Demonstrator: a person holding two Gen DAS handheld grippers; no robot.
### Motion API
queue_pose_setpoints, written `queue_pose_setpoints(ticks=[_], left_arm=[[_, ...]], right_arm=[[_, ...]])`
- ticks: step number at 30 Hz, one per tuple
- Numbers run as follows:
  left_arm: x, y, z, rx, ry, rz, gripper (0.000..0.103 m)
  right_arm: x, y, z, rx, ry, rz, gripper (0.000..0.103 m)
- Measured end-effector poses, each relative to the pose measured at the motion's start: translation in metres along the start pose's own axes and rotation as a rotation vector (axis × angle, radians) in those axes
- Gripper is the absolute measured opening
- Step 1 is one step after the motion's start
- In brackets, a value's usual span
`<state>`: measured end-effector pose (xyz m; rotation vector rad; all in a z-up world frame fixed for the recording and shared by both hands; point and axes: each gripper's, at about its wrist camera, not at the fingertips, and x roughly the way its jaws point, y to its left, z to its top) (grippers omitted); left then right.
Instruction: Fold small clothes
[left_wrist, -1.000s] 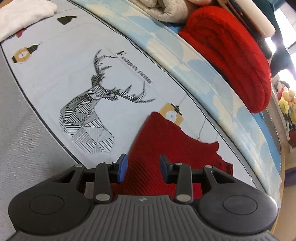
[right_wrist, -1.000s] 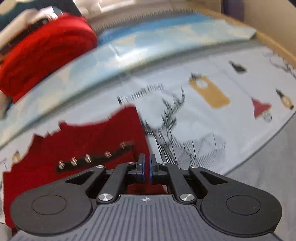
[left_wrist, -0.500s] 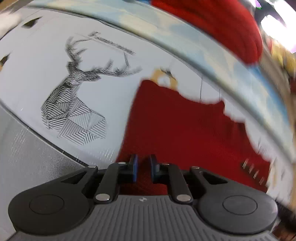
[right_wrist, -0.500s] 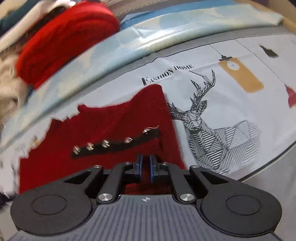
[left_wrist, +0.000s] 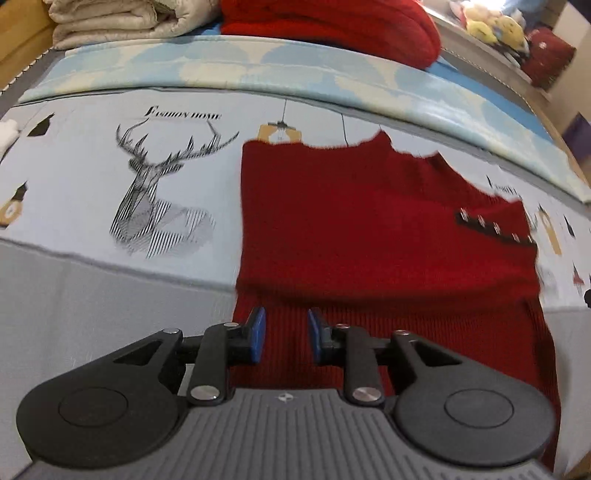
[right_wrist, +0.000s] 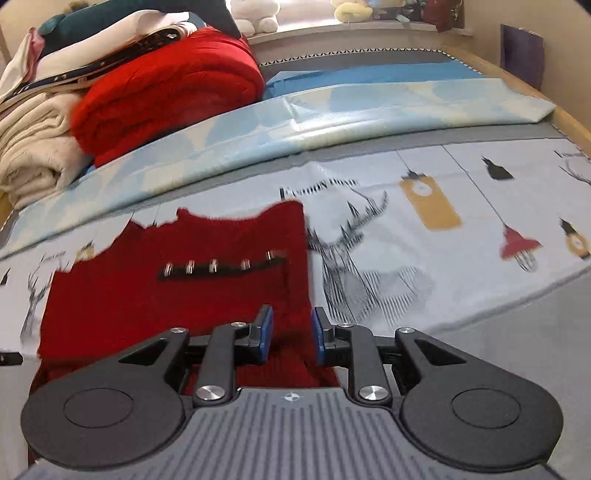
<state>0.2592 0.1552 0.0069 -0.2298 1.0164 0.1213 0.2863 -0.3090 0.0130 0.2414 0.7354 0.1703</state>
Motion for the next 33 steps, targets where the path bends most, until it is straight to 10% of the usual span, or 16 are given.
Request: queue_pose_setpoints(ticks=[15, 27, 33], left_arm=[[-0.098, 0.052, -0.138, -0.049, -0.024, 0.036, 0.039], [-0.108, 0.061, -0.212, -0.076, -0.096, -0.159, 0.035], [-0.086, 0.062, -0.216, -0.098, -0.026, -0.136, 0.031]], right_arm=[[-0.117, -0.053, -0.160, -0.007, -0.020, -0.019, 0.033], [-0.127, -0.069, -0.171, 0.121, -0.013, 0.024, 0.033], [-0.106, -0.066, -0.186, 0.029, 0.093, -0.021, 0.033]])
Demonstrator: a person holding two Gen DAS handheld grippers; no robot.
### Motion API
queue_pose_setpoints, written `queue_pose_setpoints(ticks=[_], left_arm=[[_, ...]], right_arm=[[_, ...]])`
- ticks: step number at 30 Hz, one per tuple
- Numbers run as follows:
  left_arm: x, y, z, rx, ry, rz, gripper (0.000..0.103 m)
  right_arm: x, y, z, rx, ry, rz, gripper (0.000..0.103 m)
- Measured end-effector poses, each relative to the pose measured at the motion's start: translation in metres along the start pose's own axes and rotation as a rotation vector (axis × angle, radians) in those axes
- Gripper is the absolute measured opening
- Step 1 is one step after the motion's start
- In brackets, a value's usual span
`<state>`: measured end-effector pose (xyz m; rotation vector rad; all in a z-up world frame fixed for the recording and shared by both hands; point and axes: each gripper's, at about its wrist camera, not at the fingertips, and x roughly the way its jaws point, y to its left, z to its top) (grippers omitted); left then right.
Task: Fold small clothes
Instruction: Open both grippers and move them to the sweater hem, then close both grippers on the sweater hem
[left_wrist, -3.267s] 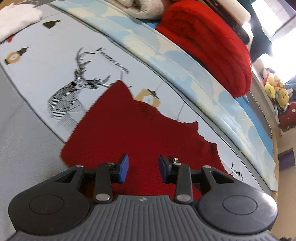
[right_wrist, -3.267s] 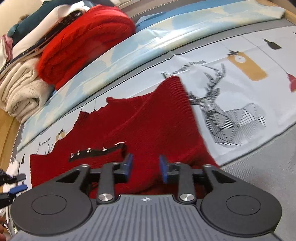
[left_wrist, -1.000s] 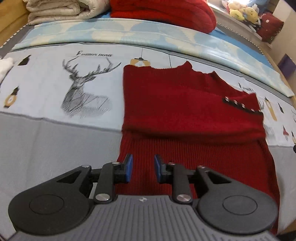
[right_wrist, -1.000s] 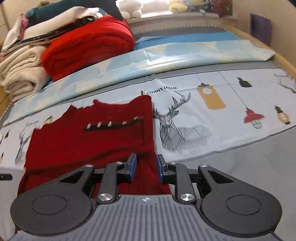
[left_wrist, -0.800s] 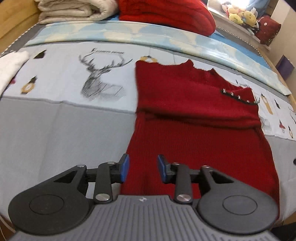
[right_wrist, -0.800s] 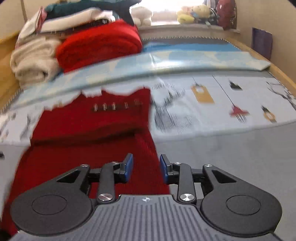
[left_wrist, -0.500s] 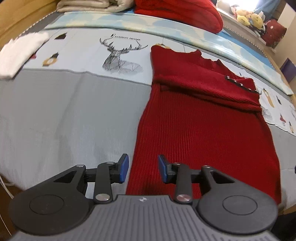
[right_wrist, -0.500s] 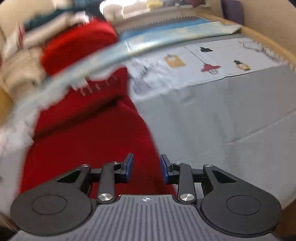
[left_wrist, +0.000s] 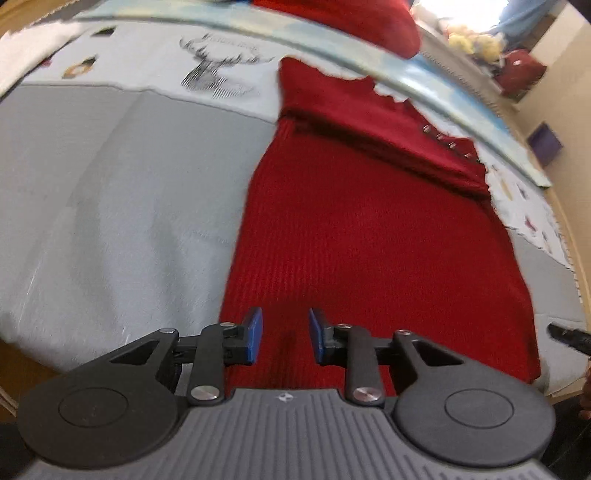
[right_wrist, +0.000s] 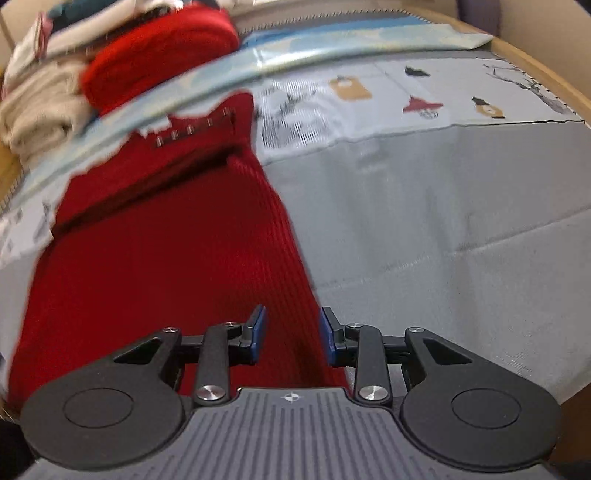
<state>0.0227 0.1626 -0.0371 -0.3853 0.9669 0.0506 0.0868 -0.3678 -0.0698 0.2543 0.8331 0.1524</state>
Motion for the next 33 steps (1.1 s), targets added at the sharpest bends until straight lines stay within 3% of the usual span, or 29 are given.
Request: queue_pose_setpoints(ticks=[4, 12, 17, 19, 20, 23, 28, 30, 33], left_arm=[[0.016, 0.013, -0.006, -0.054, 0.098, 0.092, 0.032], [0.035, 0.028, -0.009, -0.078, 0.208, 0.145, 0.034], [0.034, 0.030, -0.011, -0.072, 0.206, 0.143, 0.033], [0.036, 0.024, -0.012, -0.033, 0.209, 0.146, 0.032], [0.036, 0.020, -0.014, -0.009, 0.206, 0.148, 0.025], [0.032, 0.008, -0.014, 0.023, 0.167, 0.141, 0.013], [0.012, 0.003, -0.012, 0.033, 0.079, 0.102, 0.013], [0.015, 0.004, -0.013, 0.026, 0.094, 0.114, 0.014], [0.026, 0.005, -0.016, 0.025, 0.154, 0.144, 0.015]], right_arm=[[0.013, -0.003, -0.008, -0.027, 0.071, -0.029, 0.034], [0.036, -0.003, -0.022, -0.075, 0.201, -0.103, 0.034], [0.039, 0.000, -0.022, -0.081, 0.216, -0.100, 0.033], [0.038, 0.004, -0.023, -0.100, 0.217, -0.093, 0.023], [0.038, 0.007, -0.022, -0.105, 0.215, -0.082, 0.016], [0.036, 0.011, -0.022, -0.129, 0.201, -0.074, 0.012], [0.012, 0.000, -0.015, -0.045, 0.087, -0.044, 0.010], [0.008, -0.006, -0.014, -0.001, 0.074, -0.025, 0.010], [0.016, -0.003, -0.019, -0.032, 0.117, -0.037, 0.013]])
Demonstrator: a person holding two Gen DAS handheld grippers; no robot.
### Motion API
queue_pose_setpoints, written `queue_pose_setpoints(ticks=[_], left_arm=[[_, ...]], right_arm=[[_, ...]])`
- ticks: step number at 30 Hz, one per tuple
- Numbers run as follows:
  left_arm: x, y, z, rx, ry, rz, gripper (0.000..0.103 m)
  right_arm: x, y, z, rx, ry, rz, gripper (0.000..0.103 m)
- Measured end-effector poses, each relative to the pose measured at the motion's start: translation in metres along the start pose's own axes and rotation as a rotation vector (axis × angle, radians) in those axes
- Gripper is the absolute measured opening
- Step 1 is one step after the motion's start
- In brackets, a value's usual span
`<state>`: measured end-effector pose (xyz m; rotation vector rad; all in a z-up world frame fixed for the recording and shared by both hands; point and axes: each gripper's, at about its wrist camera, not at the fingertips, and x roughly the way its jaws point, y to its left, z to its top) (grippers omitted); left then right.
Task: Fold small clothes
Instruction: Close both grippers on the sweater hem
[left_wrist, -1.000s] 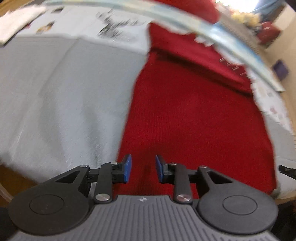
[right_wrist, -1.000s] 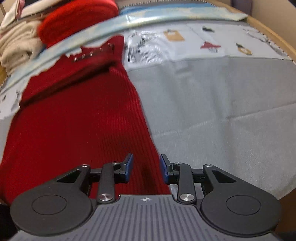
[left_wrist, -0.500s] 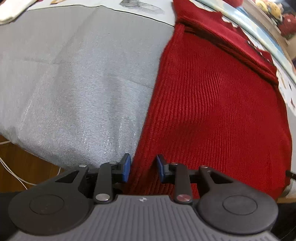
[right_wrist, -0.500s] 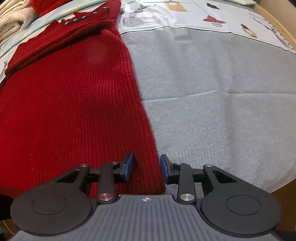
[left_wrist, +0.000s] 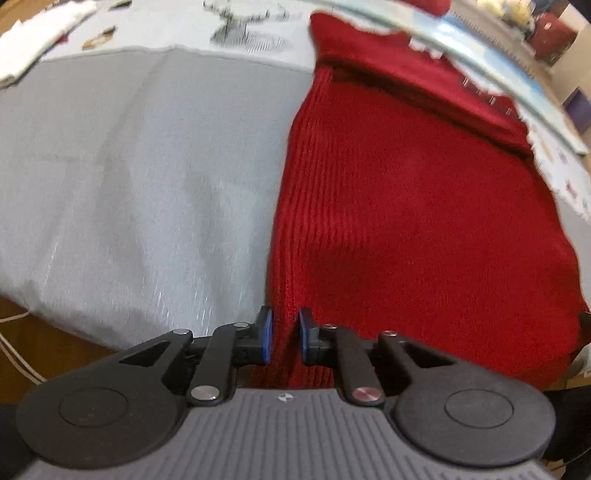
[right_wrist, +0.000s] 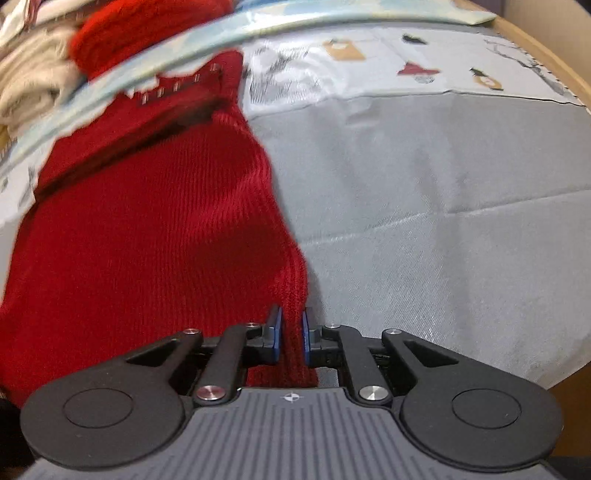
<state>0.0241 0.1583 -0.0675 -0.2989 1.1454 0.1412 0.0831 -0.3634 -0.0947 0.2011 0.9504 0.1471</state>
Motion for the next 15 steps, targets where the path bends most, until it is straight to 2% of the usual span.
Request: queue_pose_setpoints(ticks=[2, 4, 15], left_arm=[[0.005, -0.004, 0.000, 0.033, 0.015, 0.013, 0.024], [0.006, -0.009, 0.001, 0.056, 0.015, 0.018, 0.027], [0.008, -0.011, 0.001, 0.047, 0.024, 0.036, 0.027]], right_arm=[[0.012, 0.006, -0.002, -0.042, 0.050, -0.045, 0.018], [0.022, 0.010, -0.004, -0.072, 0.092, -0.075, 0.026], [0.026, 0.011, -0.001, -0.096, 0.088, -0.080, 0.026]])
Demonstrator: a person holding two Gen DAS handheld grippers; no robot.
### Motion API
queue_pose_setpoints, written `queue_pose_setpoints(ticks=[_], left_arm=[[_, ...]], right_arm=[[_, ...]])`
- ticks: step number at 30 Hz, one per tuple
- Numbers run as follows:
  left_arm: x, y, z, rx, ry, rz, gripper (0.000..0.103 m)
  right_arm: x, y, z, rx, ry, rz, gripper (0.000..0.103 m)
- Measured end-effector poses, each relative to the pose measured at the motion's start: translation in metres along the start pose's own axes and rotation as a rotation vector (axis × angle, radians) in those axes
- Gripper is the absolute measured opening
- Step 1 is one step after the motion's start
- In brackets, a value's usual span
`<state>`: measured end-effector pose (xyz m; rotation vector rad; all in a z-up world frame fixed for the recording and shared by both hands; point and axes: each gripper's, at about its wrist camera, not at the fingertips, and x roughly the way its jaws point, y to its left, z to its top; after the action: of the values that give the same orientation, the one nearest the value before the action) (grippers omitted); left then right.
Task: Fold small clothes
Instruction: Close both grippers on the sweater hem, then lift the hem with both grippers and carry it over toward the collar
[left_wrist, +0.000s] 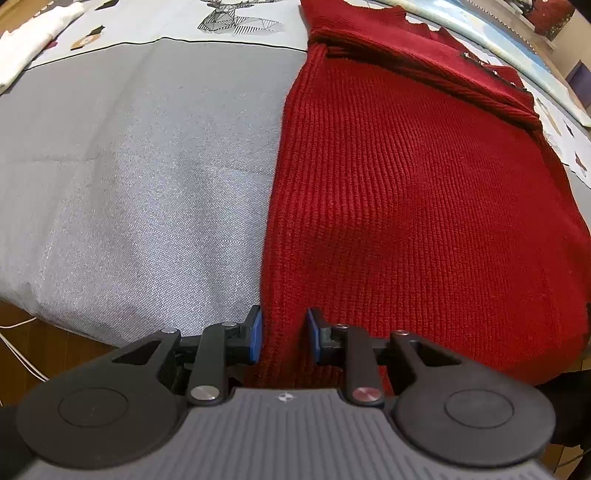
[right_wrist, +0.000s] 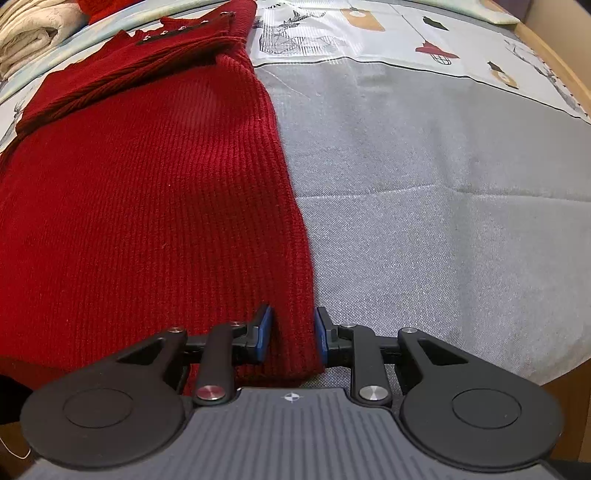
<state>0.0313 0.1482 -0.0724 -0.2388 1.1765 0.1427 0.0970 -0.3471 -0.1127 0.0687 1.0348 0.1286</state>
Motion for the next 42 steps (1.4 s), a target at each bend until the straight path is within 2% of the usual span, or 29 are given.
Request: queue_pose_setpoints(ticks=[7, 15, 19, 22, 25, 29, 32, 37, 42], left_arm=[[0.001, 0.000, 0.000, 0.000, 0.001, 0.000, 0.027], [0.001, 0.000, 0.000, -0.002, 0.002, 0.000, 0.027], [-0.002, 0.002, 0.001, -0.014, -0.011, 0.000, 0.014], [-0.009, 0.008, 0.001, -0.047, -0.045, -0.022, 0.012], [-0.025, 0.010, 0.001, -0.064, -0.113, -0.067, 0.011], [-0.058, 0.009, 0.003, -0.058, -0.224, -0.173, 0.010], [-0.084, 0.008, 0.004, -0.064, -0.273, -0.234, 0.009], [-0.132, 0.000, -0.004, -0.031, -0.339, -0.300, 0.007], [-0.175, 0.005, -0.031, -0.025, -0.338, -0.369, 0.006]], right_arm=[[-0.006, 0.007, -0.004, -0.022, -0.009, 0.004, 0.015], [-0.012, 0.005, -0.005, -0.020, -0.023, 0.013, 0.013], [-0.019, 0.005, -0.006, -0.015, -0.052, 0.029, 0.012], [-0.029, 0.001, -0.005, 0.007, -0.102, 0.038, 0.011], [-0.046, -0.007, -0.001, 0.070, -0.181, 0.080, 0.011], [-0.075, -0.018, 0.007, 0.164, -0.275, 0.169, 0.010], [-0.107, -0.021, 0.009, 0.179, -0.365, 0.237, 0.010], [-0.151, -0.032, 0.004, 0.196, -0.451, 0.311, 0.009], [-0.193, -0.050, -0.025, 0.218, -0.481, 0.378, 0.008]])
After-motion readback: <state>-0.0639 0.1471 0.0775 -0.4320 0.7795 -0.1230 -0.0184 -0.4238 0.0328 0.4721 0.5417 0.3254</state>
